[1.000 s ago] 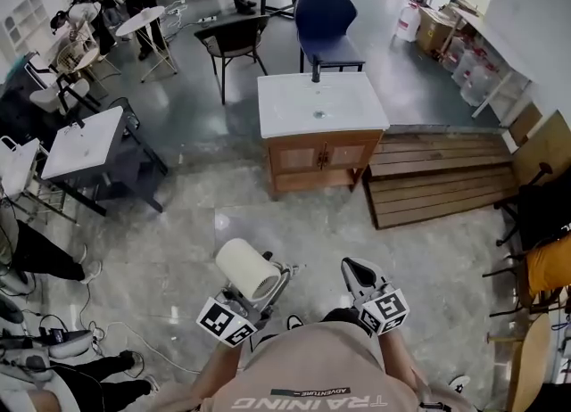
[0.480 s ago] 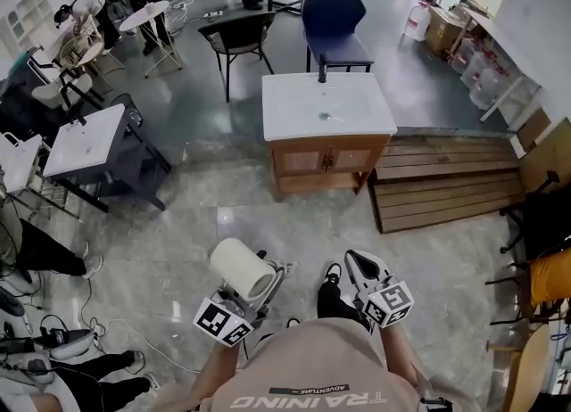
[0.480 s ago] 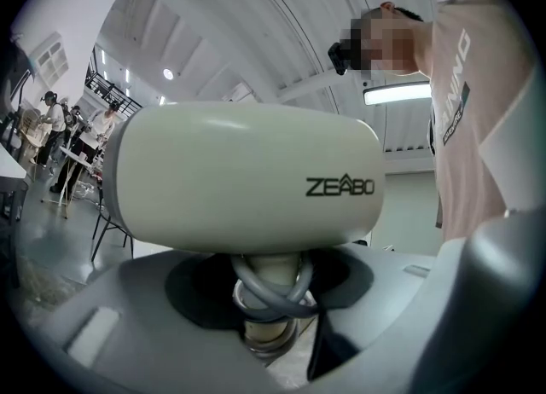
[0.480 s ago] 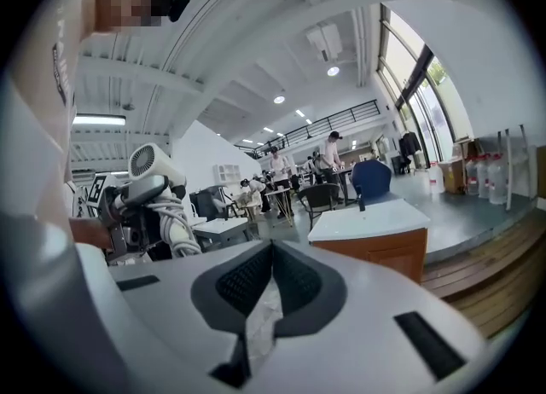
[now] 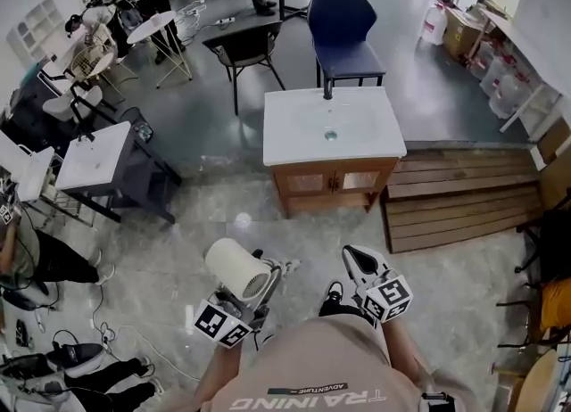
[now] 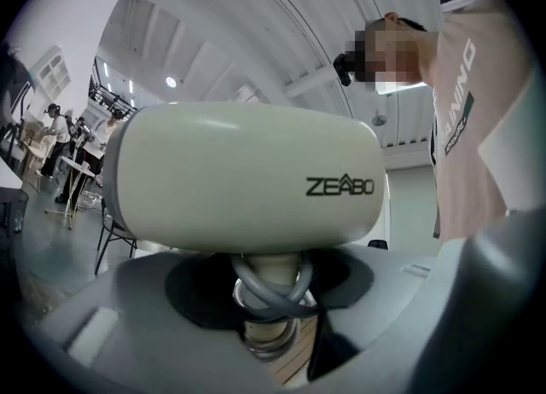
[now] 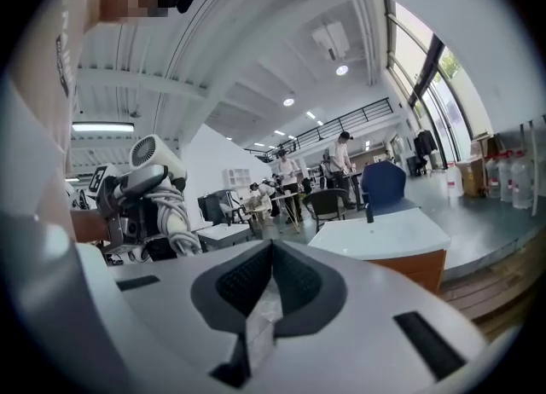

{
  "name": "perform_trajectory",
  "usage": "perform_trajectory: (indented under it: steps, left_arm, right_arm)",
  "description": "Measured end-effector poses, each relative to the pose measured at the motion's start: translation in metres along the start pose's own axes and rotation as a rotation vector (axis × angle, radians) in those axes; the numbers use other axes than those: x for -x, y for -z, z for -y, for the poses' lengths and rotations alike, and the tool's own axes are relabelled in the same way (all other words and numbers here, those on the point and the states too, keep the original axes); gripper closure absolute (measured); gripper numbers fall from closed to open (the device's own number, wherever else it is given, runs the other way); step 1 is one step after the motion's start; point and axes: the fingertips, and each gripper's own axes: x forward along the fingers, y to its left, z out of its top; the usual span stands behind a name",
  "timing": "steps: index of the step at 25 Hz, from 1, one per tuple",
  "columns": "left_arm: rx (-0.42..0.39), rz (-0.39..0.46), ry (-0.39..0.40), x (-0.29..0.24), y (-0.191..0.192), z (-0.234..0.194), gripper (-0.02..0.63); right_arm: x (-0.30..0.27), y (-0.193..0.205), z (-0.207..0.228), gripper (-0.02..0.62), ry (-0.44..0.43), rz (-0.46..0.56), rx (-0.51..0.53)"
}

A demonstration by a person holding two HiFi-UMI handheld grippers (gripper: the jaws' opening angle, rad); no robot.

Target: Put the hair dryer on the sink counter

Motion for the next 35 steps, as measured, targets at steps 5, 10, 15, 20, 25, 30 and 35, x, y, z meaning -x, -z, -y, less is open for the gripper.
perform_trajectory:
  steps: [5, 10, 15, 20, 25, 30, 35]
  left_arm:
    - [0.008, 0.013, -0.033, -0.053, 0.002, -0.02, 0.396]
    - [-0.008, 0.011, -0.032, -0.11, 0.005, -0.03, 0.396]
    - [-0.035, 0.001, -0.056, -0.149, 0.01, -0.044, 0.396]
    - [-0.022, -0.034, -0.084, -0.158, 0.02, -0.059, 0.396]
    - [0.001, -0.052, -0.115, -0.16, 0.024, -0.077, 0.396]
    - [0.012, -0.074, -0.093, -0.166, 0.032, -0.101, 0.396]
    - [0.016, -0.057, -0.057, -0.179, 0.026, -0.138, 0.396]
  right_arm:
    - [-0.016, -0.011, 0.058, 0.589, -0.013, 0.0, -0.006]
    - [-0.021, -0.022, 0.111, 0.589, 0.005, 0.001, -0.03]
    - [-0.034, -0.032, 0.142, 0.589, -0.027, -0.017, -0.004]
    - [-0.05, -0.033, 0.157, 0.589, -0.049, -0.028, -0.016]
    - [-0.065, -0.03, 0.157, 0.589, -0.08, -0.056, -0.041]
    - [-0.086, -0.03, 0.159, 0.589, -0.084, -0.052, -0.056]
    - [-0.121, -0.042, 0.167, 0.589, -0.04, -0.039, -0.061]
